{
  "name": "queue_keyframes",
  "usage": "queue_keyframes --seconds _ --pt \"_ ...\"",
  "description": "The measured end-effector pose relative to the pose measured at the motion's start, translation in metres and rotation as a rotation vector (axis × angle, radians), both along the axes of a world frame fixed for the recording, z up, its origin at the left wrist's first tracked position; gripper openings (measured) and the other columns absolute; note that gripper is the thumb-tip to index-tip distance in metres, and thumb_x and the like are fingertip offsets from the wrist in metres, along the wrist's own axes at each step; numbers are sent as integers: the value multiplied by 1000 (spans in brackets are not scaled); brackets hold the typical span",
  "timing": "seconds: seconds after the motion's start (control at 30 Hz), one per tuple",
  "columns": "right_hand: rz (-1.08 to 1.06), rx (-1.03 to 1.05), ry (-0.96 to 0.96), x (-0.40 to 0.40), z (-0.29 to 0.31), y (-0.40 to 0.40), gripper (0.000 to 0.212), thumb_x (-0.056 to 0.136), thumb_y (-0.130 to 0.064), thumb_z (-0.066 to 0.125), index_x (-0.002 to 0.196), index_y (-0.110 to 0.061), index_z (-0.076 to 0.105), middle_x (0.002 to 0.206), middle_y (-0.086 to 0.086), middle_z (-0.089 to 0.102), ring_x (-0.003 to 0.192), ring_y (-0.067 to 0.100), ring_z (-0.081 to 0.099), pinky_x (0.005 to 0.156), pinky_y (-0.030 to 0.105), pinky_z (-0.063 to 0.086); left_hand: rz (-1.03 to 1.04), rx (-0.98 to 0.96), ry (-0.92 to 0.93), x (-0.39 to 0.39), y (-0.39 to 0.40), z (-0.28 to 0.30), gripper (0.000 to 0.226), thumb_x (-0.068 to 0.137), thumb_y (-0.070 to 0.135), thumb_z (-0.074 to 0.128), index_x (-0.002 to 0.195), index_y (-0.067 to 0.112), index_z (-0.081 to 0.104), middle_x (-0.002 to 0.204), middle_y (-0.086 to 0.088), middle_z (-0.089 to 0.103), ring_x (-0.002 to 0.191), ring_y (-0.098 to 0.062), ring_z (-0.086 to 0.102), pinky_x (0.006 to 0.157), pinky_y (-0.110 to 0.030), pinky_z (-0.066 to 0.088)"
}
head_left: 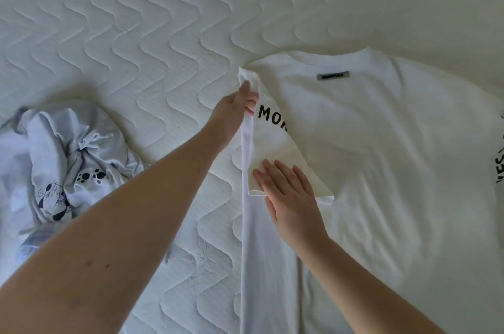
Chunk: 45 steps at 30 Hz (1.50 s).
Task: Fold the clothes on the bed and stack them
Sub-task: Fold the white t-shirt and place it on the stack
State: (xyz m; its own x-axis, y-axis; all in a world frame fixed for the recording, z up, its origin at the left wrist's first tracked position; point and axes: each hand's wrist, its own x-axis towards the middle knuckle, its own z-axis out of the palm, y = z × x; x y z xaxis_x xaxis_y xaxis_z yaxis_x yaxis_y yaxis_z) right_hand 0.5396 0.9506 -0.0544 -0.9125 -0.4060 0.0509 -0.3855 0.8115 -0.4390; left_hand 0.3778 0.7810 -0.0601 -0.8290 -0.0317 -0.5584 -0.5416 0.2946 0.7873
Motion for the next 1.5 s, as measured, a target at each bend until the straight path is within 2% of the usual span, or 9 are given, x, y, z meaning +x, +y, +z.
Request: queue_keyframes --seconds 0.07,0.2,0.33,0.5,0.7,0.83,1.0,1.2,1.5 --pt "24 26 -4 4 -3 -4 37 92 -15 50 126 -15 63 134 6 60 125 27 55 106 49 41 -61 -106 -83 -5 8 0 57 89 68 43 114 21 64 107 2 67 93 -14 63 73 -28 46" --pt "76 81 -10 11 -12 -5 41 88 -16 65 129 -17 62 135 7 58 126 28 55 106 47 42 -40 -386 -17 1 9 -15 26 93 29 59 104 6 61 93 -8 66 85 -26 64 68 -37 53" --pt "-22 143 -50 19 -19 17 59 91 -23 59 147 -18 40 151 10 39 140 30 36 117 48 26 66 -359 15 9 11 -25 23 91 38 62 102 20 52 84 7 59 72 -12 61 56 -26 47" --pt "-462 56 -227 26 -24 48 73 82 -24 73 146 -15 39 143 13 47 129 35 45 103 47 35 109 -402 110 -3 16 -25 31 93 53 53 97 22 54 80 10 59 69 -8 59 52 -24 42" --pt "-566 -50 -398 14 -21 54 35 83 -17 70 116 -12 62 104 7 63 97 31 59 85 42 44 -49 -626 144 -47 18 -18 41 99 32 48 62 17 39 59 2 41 52 -12 38 47 -27 29" --pt "-646 -166 -415 20 -16 63 7 86 -10 65 92 -10 62 89 3 57 74 25 55 63 32 35 -64 -668 132 -54 19 -22 42 98 26 50 61 18 33 60 3 38 52 -12 33 46 -26 27" --pt "-707 -141 -378 26 -19 75 3 87 -13 66 86 -11 63 81 -2 54 67 17 45 60 27 25 35 -646 150 -47 24 -33 38 99 22 48 64 18 31 63 3 39 57 -16 34 51 -31 27" --pt "-740 -163 -275 17 -23 79 10 81 -12 71 90 -11 66 85 5 61 75 27 57 65 36 42 134 -515 164 -37 25 -24 29 94 39 60 106 15 51 77 11 51 64 -2 50 47 -17 33" --pt "-686 -104 -211 29 -17 63 61 71 4 62 129 -14 56 127 8 56 117 31 51 92 42 38 10 -391 -57 53 -11 -17 34 80 47 75 90 19 59 75 2 70 65 -12 65 58 -24 47"
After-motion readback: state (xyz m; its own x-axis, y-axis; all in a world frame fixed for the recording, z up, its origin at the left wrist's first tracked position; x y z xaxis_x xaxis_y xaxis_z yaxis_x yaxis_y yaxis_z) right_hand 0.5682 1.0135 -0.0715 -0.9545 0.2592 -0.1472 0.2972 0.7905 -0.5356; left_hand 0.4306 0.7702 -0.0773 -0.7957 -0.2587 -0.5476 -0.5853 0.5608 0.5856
